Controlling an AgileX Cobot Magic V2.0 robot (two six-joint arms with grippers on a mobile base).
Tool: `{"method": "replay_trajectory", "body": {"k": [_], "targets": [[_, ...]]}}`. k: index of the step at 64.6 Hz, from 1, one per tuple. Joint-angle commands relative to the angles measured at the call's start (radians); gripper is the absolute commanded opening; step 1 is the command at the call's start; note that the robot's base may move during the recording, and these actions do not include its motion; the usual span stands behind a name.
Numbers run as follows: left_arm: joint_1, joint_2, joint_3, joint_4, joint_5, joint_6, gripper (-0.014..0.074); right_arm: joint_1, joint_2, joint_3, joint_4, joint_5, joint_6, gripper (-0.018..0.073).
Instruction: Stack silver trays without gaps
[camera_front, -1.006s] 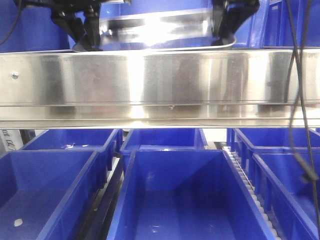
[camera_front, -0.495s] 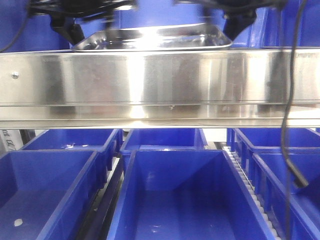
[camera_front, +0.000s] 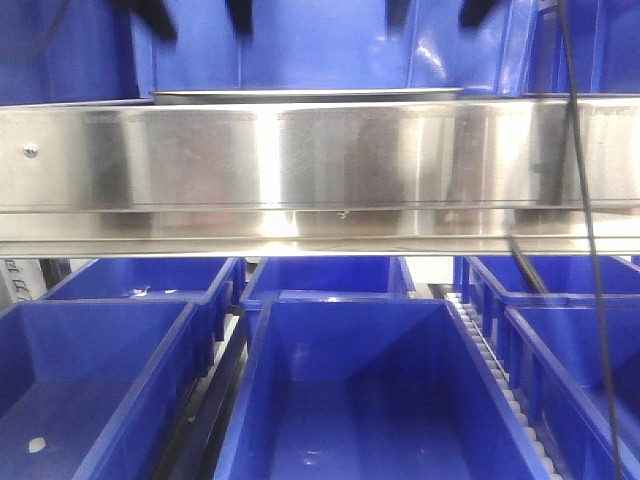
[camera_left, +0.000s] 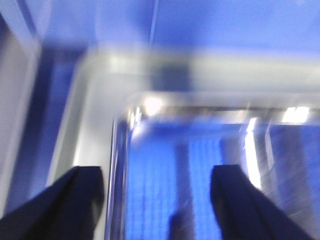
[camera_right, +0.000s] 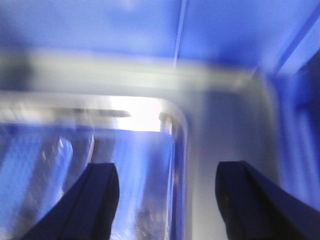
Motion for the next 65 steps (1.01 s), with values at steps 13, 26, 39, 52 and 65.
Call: {"method": "replay_trajectory", "body": {"k": [13, 26, 39, 52, 65], "targets": [[-0.007, -0.046, -0.171, 0.009, 0.118, -0.002, -0.0019, 0.002, -0.028, -0.201, -0.021, 0.134, -0.03, -0.0002], [-0.009, -0.094, -0.165, -0.029, 0.212, 0.023, -0.0004, 0.004, -0.065, -0.228, 0.032, 0.188, -0.093, -0.008], [-0.046, -0.191, 0.037, -0.039, -0.043, 0.023, -0.0004, 0.026, -0.154, -0.075, 0.034, 0.021, -0.126, -0.0081], [-0.049, -0.308, 0.325, -0.037, -0.358, 0.027, -0.0004, 0.03, -0.305, 0.231, 0.03, -0.293, -0.139, -0.0081], [-0.049, -0.427, 0.617, -0.043, -0.69, 0.027, -0.0004, 0.03, -0.449, 0.528, 0.001, -0.622, -0.142, -0.0081]]}}
